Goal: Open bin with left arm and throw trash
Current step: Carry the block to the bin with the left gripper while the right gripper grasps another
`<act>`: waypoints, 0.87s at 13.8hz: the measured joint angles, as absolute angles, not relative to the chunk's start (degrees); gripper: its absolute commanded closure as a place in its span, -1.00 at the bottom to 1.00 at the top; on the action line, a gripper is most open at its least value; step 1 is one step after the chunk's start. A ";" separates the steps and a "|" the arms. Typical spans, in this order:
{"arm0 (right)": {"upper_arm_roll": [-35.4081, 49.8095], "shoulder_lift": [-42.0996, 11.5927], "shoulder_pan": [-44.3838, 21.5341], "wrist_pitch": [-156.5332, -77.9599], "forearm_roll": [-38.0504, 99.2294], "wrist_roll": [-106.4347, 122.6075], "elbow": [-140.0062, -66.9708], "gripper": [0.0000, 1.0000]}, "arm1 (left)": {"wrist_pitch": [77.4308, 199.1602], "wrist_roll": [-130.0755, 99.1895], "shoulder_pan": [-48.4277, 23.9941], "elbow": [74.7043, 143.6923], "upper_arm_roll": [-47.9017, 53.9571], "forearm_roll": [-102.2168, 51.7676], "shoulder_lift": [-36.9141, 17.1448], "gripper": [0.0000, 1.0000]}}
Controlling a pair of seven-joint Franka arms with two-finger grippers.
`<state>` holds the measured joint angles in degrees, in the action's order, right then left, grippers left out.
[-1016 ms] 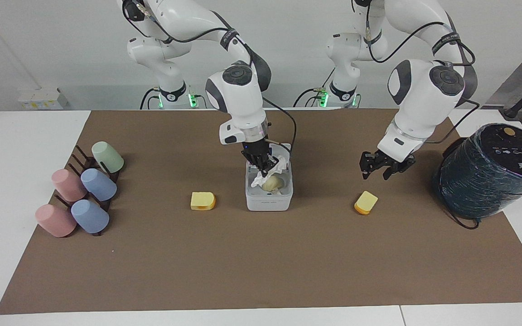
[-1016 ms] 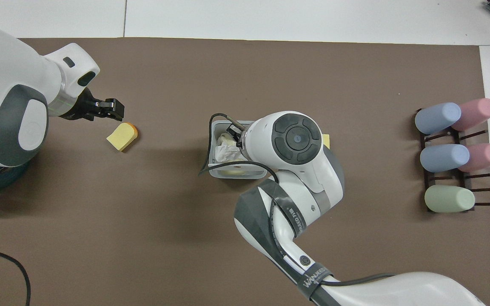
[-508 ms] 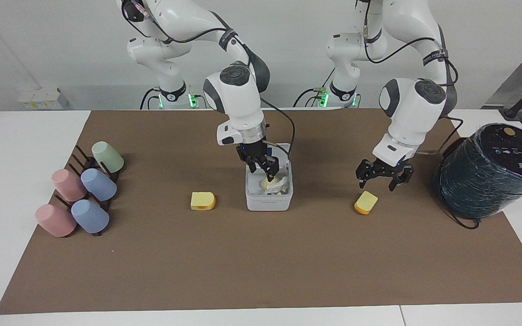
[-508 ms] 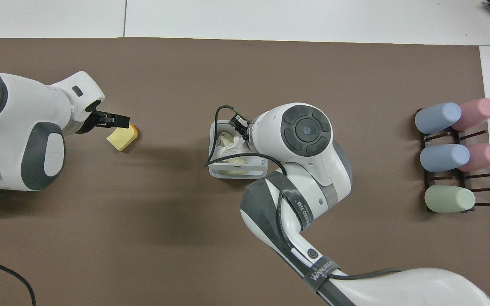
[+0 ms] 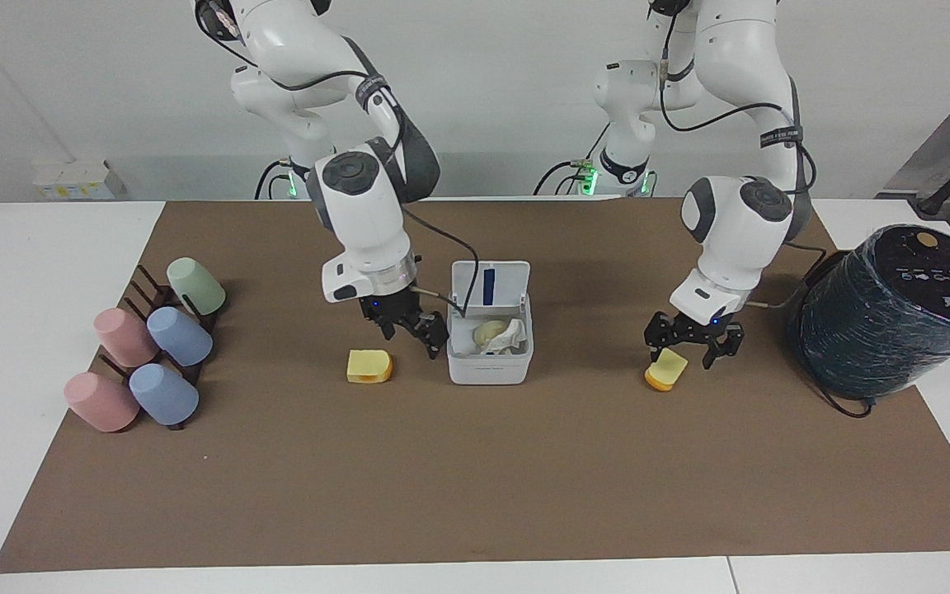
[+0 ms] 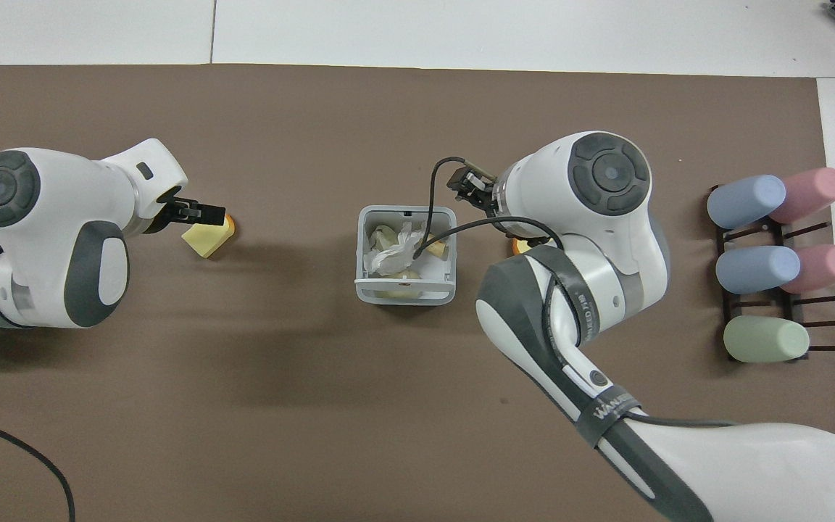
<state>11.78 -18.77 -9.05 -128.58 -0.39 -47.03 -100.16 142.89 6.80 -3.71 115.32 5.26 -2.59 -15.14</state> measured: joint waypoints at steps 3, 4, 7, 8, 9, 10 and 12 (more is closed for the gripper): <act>11.71 -18.82 -5.61 -131.91 -0.39 -36.09 -103.68 -1.00 | 146.63 7.98 -3.71 115.36 5.26 -2.58 -18.24 -0.87; 11.69 -18.85 -5.27 -134.45 -0.39 -33.92 -105.86 -1.00 | 146.88 8.11 -3.71 115.36 5.27 -2.58 -18.71 -0.80; 11.69 -18.56 -4.06 -141.03 -0.39 -27.14 -112.97 -1.00 | 146.88 8.37 -3.71 115.82 5.35 -2.57 -18.84 -0.49; 11.69 -18.31 -3.36 -141.99 -0.39 -25.12 -114.56 -0.77 | 146.88 8.40 -3.72 116.10 5.38 -2.57 -18.84 -0.43; 11.68 -17.99 -2.78 -142.38 -0.39 -23.81 -115.68 -0.10 | 146.88 8.48 -3.73 116.43 5.44 -2.56 -18.84 -0.28; 11.68 -17.63 -2.53 -142.41 -0.39 -23.30 -116.30 0.60 | 146.88 8.48 -3.76 116.74 5.50 -2.56 -18.84 0.02; 11.77 -16.77 -2.54 -142.41 -0.39 -23.25 -117.57 1.00 | 146.89 8.48 -3.83 117.16 5.66 -2.56 -18.80 0.78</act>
<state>11.77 -16.77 -2.54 -142.41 -0.39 -23.25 -117.57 146.89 8.48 -3.83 117.16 5.66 -2.56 -18.80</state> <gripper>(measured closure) 0.348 0.485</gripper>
